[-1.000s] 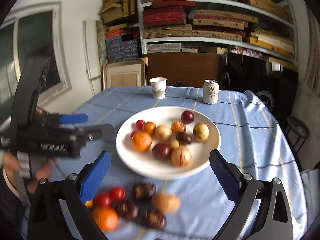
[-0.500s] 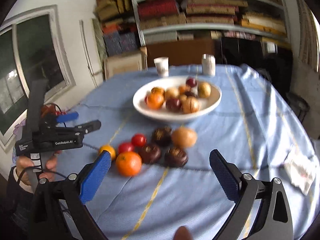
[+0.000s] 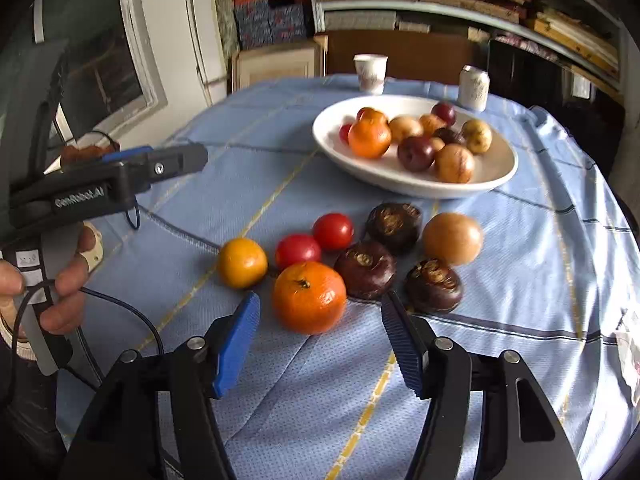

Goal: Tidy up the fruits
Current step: 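Reach the right tool to a tangerine and grasp it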

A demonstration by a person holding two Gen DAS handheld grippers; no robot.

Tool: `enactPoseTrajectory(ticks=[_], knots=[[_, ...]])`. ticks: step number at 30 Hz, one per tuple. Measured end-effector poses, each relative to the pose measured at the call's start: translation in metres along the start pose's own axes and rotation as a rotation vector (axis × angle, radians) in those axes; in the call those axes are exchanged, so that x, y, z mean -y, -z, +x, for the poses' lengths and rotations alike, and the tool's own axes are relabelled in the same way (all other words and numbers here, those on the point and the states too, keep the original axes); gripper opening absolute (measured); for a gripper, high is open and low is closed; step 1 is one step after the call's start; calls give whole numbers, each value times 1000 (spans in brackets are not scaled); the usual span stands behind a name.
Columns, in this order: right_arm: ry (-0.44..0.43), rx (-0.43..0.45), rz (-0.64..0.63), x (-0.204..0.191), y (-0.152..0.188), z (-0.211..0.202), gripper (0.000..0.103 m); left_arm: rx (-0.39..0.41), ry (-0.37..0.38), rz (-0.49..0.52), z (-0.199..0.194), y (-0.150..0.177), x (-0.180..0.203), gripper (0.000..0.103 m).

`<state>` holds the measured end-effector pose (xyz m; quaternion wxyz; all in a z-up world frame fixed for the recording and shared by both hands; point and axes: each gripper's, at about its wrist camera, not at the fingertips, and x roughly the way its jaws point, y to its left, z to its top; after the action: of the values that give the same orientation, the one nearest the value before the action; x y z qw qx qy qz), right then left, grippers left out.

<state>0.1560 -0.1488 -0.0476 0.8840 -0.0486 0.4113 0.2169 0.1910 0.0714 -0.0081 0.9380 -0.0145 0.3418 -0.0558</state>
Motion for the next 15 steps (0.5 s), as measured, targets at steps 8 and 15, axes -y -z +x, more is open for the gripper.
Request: enactPoseTrajectory(ticks=[8,15], knots=[[-25,-50,-21,-10,-5,13,64,-14,-7,-5,7,-1,-1,98],[-14,-92,17,-5,-7,24,44,-18,-13,-24,9,-1,-7,98]])
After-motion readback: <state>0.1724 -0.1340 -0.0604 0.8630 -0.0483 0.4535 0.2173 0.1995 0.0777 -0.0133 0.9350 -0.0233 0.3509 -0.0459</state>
